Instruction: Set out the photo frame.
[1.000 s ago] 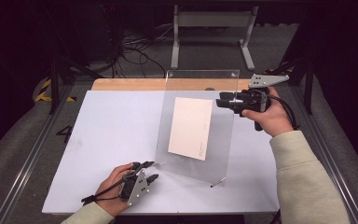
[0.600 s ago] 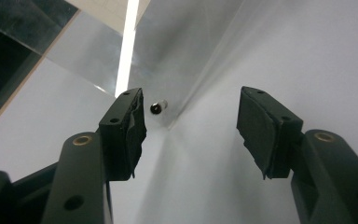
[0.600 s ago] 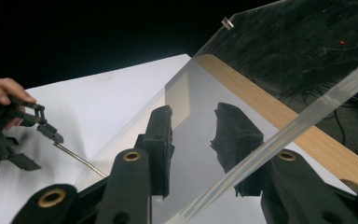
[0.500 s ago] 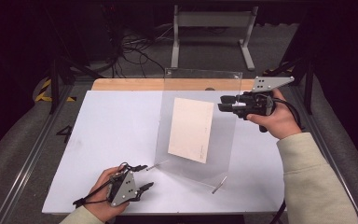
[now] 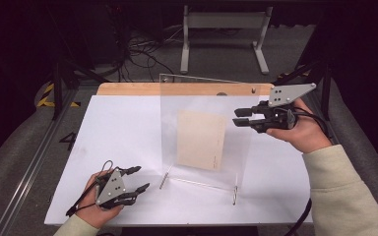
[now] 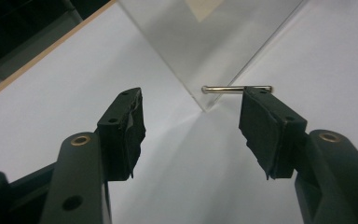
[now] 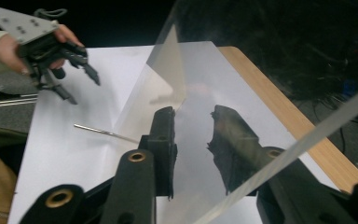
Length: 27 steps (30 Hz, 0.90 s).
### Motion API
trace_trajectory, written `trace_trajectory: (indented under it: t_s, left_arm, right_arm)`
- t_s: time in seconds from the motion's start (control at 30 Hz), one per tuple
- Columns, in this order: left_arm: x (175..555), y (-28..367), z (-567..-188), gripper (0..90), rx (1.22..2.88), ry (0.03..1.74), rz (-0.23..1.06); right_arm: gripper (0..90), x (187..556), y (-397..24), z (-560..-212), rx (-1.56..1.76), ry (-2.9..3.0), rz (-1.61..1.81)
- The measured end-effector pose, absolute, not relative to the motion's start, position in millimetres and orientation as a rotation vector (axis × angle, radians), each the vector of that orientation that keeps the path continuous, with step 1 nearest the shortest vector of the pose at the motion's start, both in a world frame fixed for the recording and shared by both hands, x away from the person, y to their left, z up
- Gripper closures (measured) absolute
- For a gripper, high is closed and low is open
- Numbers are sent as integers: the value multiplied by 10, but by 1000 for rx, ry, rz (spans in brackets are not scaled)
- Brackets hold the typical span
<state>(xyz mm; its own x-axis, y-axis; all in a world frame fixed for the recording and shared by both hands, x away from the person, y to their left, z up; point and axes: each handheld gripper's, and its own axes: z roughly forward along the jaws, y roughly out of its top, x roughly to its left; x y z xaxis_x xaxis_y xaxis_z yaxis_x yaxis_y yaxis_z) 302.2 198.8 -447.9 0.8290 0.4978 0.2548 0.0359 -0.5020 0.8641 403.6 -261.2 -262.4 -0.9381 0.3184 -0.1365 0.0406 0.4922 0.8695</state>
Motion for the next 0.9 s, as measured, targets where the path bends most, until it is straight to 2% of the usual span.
trace_trajectory:
  t_s: [0.23,0.67,0.9]
  left_arm:
    - [3079,2120,-4478,404,1987,478,607]
    - [3124,2154,-4519,401,1991,524,621]
    - [3136,2161,-4553,401,1980,556,585]
  right_arm:
    - [695,3852,-2574,-2556,208,2460,1403]
    - [724,3477,-2620,-2547,56,2456,1315]
    - [742,3299,-2614,-2588,23,2429,1335]
